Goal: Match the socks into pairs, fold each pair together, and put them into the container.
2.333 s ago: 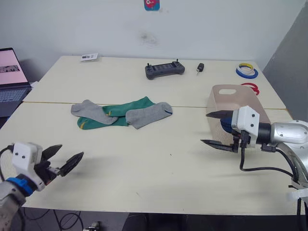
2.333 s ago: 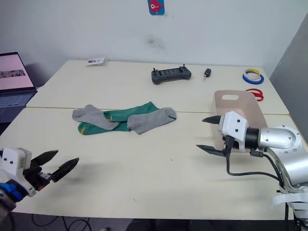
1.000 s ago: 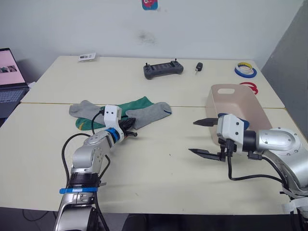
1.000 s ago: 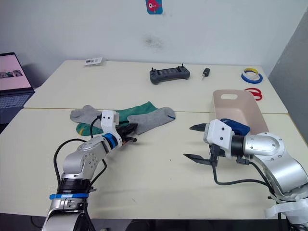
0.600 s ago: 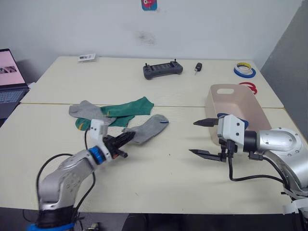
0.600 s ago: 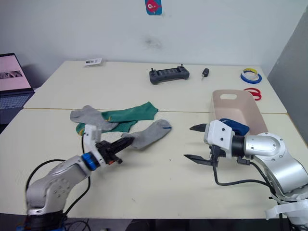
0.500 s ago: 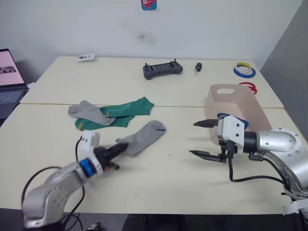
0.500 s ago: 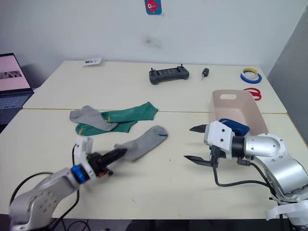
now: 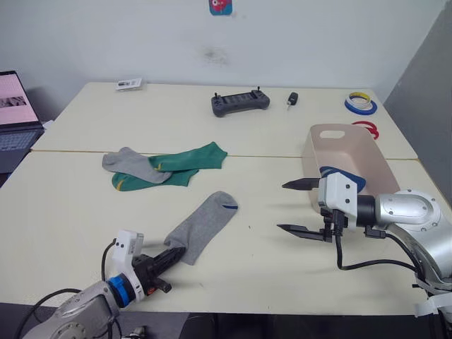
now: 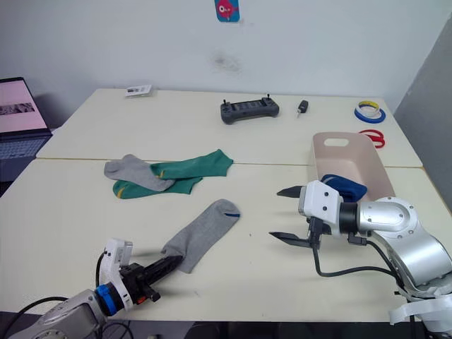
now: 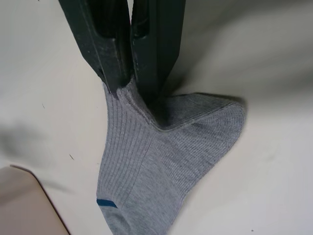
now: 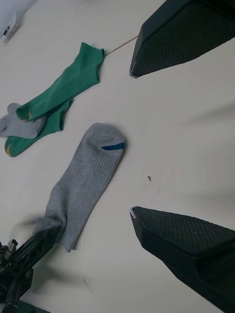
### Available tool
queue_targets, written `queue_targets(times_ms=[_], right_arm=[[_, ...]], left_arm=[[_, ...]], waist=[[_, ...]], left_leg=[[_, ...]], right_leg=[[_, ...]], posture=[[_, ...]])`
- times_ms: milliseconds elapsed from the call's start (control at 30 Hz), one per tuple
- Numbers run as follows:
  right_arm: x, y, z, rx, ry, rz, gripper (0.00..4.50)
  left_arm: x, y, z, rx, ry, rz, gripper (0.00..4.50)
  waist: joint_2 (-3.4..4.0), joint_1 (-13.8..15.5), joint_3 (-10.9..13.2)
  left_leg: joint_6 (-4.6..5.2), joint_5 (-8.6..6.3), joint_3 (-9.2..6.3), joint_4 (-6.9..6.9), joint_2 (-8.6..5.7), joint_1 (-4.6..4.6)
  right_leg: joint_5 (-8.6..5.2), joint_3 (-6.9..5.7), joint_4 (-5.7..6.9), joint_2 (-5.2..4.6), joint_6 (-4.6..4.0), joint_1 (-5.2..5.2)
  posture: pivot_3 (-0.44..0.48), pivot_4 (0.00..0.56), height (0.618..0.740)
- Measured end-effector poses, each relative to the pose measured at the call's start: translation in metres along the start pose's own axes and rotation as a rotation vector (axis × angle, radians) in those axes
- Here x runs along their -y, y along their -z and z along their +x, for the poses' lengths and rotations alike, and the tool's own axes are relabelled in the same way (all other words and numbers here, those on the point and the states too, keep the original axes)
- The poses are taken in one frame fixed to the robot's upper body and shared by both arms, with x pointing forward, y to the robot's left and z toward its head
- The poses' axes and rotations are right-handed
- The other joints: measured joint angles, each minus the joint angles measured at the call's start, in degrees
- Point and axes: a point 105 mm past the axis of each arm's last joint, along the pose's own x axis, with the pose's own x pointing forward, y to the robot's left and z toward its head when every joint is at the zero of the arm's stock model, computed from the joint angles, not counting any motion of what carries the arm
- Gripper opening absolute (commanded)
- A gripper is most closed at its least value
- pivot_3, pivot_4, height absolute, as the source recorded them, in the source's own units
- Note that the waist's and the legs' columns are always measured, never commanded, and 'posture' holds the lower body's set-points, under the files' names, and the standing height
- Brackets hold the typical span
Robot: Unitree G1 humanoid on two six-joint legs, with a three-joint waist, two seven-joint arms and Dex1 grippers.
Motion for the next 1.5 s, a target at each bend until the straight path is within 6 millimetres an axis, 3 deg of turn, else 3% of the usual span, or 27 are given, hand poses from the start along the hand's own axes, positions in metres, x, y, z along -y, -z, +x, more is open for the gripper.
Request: queue_targets(times_ms=[833, 1100, 1300, 1400, 1500], right_arm=[[-0.004, 0.002, 0.002, 0.018, -0.012, -0.003, 4.50], [-0.003, -0.002, 0.008, 0.034, -0.030, -0.013, 4.50], [0.001, -0.009, 0.013, 0.060, -0.049, -0.028, 4.50], [0.000, -0.008, 0.016, 0.061, -0.060, -0.022, 4.50], [0.001, -0.008, 0.016, 0.062, -0.059, -0.020, 4.50]], left_arm=[[-0.003, -0.032, 0.000, 0.094, 0.024, 0.066, 0.01], [-0.027, -0.100, -0.044, 0.191, -0.026, 0.146, 0.01], [-0.013, -0.156, -0.074, 0.187, -0.009, 0.296, 0.01], [0.002, -0.174, -0.072, 0.164, 0.028, 0.374, 0.01], [0.015, -0.169, -0.051, 0.096, 0.107, 0.397, 0.01]], waist=[[0.00, -0.1, 0.0], [-0.02, -0.1, 0.0], [-0.10, -0.1, 0.1], [-0.09, 0.1, 0.1], [-0.07, 0.0, 0.1]], left_leg=[[0.00, 0.00, 0.02, 0.00, 0.00, 0.00], [0.00, 0.00, 0.01, -0.01, 0.02, 0.00], [-0.01, 0.00, -0.01, -0.04, 0.01, -0.01], [-0.01, 0.00, 0.01, -0.05, -0.02, -0.02], [-0.01, 0.00, 0.06, -0.09, -0.02, -0.02]], right_leg=[[0.00, 0.01, -0.01, 0.01, 0.00, -0.01], [0.00, 0.00, 0.02, 0.02, 0.00, -0.06], [0.00, -0.03, 0.01, 0.00, 0.00, -0.12], [0.00, -0.02, 0.00, -0.03, 0.00, -0.11], [0.00, 0.01, 0.01, -0.04, 0.00, -0.12]], posture=[[0.000, 0.150, 0.740], [0.000, 0.150, 0.740], [0.000, 0.150, 0.740], [0.000, 0.150, 0.740], [0.000, 0.150, 0.740]])
